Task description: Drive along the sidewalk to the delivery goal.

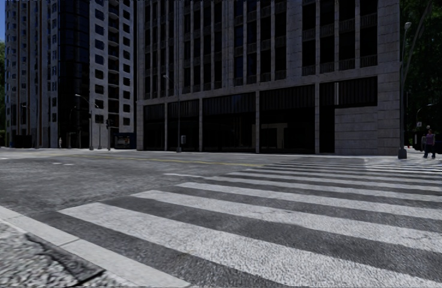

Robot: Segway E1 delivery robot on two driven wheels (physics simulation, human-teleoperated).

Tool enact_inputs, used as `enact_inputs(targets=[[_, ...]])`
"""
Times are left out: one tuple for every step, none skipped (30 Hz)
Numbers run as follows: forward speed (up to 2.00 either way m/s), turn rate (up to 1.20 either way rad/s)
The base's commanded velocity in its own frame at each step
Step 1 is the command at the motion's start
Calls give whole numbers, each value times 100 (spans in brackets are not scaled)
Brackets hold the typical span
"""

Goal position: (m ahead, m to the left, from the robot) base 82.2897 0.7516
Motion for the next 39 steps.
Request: enact_inputs(targets=[[169, 0], [169, 0], [169, 0], [169, 0], [169, 0], [169, 0], [169, 0], [169, 0], [169, 0], [169, 0], [169, 0], [169, 0], [169, 0], [169, 0], [169, 0], [169, 0], [169, 0], [169, 0], [169, 0], [169, 0], [169, 0], [169, 0], [169, 0], [169, 0], [169, 0], [169, 0], [169, 0], [169, 0], [169, -120], [169, -120], [169, -120], [169, -120], [169, -120], [169, -120], [169, -120], [169, -120], [169, -120], [169, -120], [169, -120]])
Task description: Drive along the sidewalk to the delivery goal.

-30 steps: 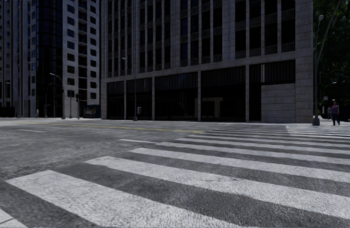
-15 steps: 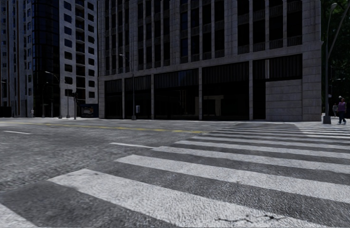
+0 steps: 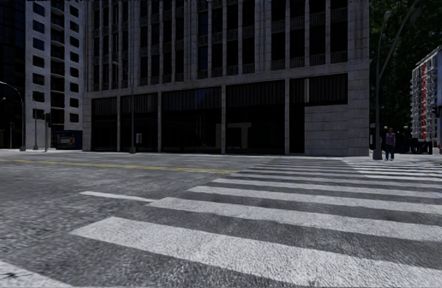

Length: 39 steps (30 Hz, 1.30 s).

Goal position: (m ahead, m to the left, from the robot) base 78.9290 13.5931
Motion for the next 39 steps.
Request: enact_inputs(targets=[[169, -120], [169, -120], [169, -120], [169, -120], [169, -120], [169, -120], [169, -120], [169, -120], [169, -118], [169, -118], [169, 0], [169, 0], [169, 0], [169, 0], [169, 0], [169, 0], [169, 0], [169, 0], [169, 0], [169, 0], [169, 0], [169, 0], [169, 0], [169, 0], [169, 0], [169, 0], [169, 17], [169, 63], [169, 120], [169, 120], [169, 120], [169, 120], [169, 120], [169, 120], [169, 120], [169, 120], [169, 108], [169, 68], [169, 51]])
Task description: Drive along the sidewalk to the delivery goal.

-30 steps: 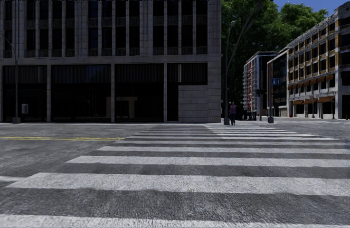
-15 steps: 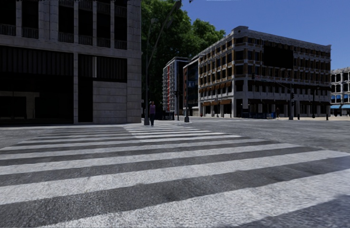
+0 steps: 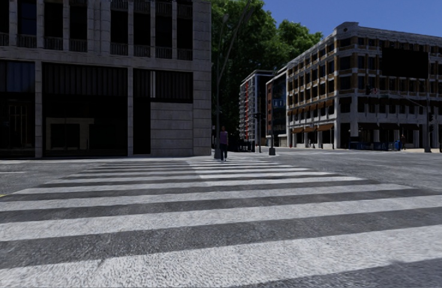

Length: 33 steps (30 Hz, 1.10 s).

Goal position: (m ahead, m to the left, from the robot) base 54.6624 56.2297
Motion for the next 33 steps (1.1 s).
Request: enact_inputs(targets=[[169, 51], [169, 5], [169, 0], [169, 0], [169, 0], [169, 0], [169, 0], [169, 0], [169, 0], [169, 0], [169, 0], [169, 0], [169, 9], [169, 9], [169, 55], [169, 78], [169, 104], [169, 114], [169, 114], [169, 116], [169, 115], [169, 65], [169, 65], [169, 20], [169, 8], [169, 1], [169, 0], [169, 0], [169, 0], [169, 0], [169, 0], [169, 0], [169, 0]])
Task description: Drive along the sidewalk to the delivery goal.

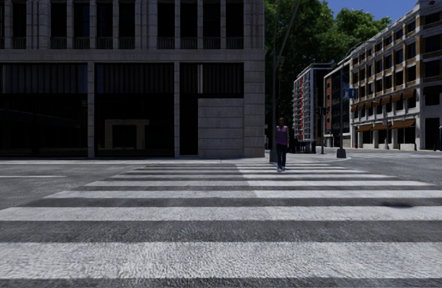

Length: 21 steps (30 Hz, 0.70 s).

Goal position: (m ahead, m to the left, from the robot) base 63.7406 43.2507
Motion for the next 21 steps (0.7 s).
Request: enact_inputs(targets=[[169, 0], [169, 0], [169, 0], [169, 0], [169, 0], [169, 0], [169, 0], [169, 0], [169, 4], [169, 4], [169, 55], [169, 65], [169, 68], [169, 24], [169, 24], [169, 3], [169, 0], [169, 0], [169, 0], [169, 0], [169, 0]])
